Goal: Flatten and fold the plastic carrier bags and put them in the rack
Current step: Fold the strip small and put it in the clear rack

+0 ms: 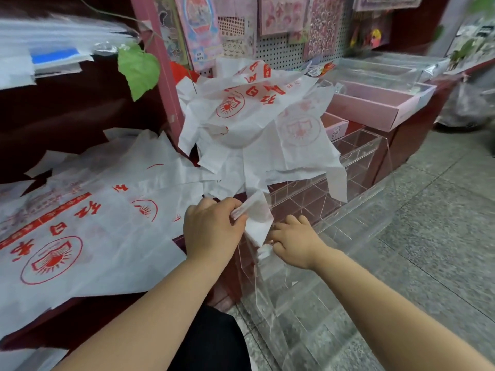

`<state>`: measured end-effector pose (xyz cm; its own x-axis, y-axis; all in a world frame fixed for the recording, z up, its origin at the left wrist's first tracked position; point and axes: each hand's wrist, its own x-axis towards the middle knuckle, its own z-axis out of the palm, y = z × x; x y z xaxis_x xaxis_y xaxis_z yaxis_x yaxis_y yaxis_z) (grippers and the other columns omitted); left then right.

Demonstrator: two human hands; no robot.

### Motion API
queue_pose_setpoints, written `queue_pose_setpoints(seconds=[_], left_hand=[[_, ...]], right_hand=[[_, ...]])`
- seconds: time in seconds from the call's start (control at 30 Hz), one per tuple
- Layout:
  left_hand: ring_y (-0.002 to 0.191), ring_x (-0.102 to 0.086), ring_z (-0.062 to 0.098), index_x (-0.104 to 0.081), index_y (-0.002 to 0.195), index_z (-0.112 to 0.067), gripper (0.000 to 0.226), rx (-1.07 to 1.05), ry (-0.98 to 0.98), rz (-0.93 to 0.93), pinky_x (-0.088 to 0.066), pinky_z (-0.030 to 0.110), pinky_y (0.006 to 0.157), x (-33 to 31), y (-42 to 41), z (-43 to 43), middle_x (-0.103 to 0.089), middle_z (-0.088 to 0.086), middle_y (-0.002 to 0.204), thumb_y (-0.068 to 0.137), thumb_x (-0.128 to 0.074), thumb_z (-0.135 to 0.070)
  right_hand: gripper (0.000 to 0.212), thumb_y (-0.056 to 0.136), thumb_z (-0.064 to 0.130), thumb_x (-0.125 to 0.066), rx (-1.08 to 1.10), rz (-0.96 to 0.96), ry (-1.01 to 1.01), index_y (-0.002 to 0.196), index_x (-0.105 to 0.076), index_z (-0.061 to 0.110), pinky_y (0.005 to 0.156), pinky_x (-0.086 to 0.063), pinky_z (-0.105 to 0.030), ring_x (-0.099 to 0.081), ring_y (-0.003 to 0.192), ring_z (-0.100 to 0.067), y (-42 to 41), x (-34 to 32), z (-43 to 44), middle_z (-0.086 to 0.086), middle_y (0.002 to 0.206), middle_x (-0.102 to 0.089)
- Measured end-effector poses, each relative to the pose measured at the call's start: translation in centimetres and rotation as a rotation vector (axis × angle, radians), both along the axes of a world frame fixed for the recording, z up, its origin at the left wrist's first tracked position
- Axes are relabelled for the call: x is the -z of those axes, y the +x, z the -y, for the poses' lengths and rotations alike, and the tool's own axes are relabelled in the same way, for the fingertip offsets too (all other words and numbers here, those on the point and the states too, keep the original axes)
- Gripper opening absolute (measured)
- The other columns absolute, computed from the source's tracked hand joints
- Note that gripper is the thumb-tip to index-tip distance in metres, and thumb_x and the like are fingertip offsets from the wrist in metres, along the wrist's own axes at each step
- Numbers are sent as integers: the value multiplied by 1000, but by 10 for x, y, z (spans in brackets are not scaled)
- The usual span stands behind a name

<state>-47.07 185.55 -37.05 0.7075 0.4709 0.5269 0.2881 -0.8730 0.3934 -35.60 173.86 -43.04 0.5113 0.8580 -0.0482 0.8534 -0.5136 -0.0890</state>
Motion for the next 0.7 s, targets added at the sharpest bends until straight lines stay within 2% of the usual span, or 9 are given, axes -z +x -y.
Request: queue_pose_setpoints(seconds=[0.07, 0.13, 0.23, 0.33, 0.43, 0.47, 0.53, 0.6, 0.7], left_hand=[[52, -53, 24, -67, 57, -19, 21, 22, 115, -40, -26, 28, 62, 5, 5, -1, -46, -10, 45, 52, -85, -11], [55, -54, 23, -66, 54, -21, 22, 25, 204, -96, -18, 29, 62, 9, 10, -2, -55, -8, 50, 49, -87, -14], [63, -55, 26, -68, 55, -20, 21, 30, 294, -164, -19, 31, 64, 11, 13, -2, -58, -3, 61, 46, -87, -18], [83, -47, 23, -68, 52, -19, 20, 95, 362, -197, -24, 35, 83, 18, 16, -3, -62, 0, 72, 45, -87, -22], [107, -44, 26, -70, 54, -20, 20, 137, 396, -342, -15, 45, 101, 20, 18, 3, -66, 4, 97, 48, -87, -29], [120, -40, 27, -73, 65, -21, 16, 135, 383, -414, -6, 45, 106, 17, 17, 6, -61, 4, 115, 59, -82, -33], [139, -12, 23, -71, 95, -25, 24, 150, 357, -502, 10, 40, 109, 23, 17, 7, -29, 0, 148, 85, -57, -42], [141, 1, 18, -65, 107, -26, 33, 158, 269, -553, 10, 33, 110, 27, 17, 5, -8, -6, 154, 92, -44, -46], [142, 1, 14, -64, 109, -25, 35, 193, 199, -538, 9, 27, 107, 27, 15, 3, -4, -9, 155, 92, -43, -47]], right_hand=[[102, 48, 45, 13, -9, 9, 4, 120, -56, 23, 70, -8, -29, -21, 88, -15, -1, 3, 5, 1, 97, -41], [100, 49, 46, 11, -19, -4, 25, 121, -56, 26, 68, -7, -29, -19, 87, -15, -3, 5, 9, 3, 94, -34], [93, 52, 48, 2, -18, -34, 69, 117, -61, 26, 75, -12, -27, -27, 94, -17, -2, 10, 13, 1, 112, -48], [71, 66, 42, -15, -23, -59, 97, 118, -61, 28, 82, -15, -27, -32, 116, -19, 0, 11, 15, 10, 131, -48], [59, 71, 36, -27, -31, -72, 99, 121, -57, 30, 74, -10, -26, -32, 118, -17, 0, 12, 17, 18, 131, -49], [51, 76, 34, -33, -19, -82, 116, 121, -57, 29, 75, -10, -26, -33, 119, -16, 1, 12, 18, 19, 128, -51], [36, 85, 25, -45, 22, -118, 180, 120, -57, 27, 77, -11, -24, -34, 119, -13, 1, 14, 20, 16, 122, -55], [28, 88, 25, -51, 77, -147, 271, 115, -59, 23, 79, -13, -22, -41, 117, -10, 0, 17, 21, 12, 116, -59], [30, 85, 28, -62, 170, -233, 527, 110, -55, 15, 82, -18, -19, -56, 102, -14, -5, 16, 21, 4, 107, -63]])
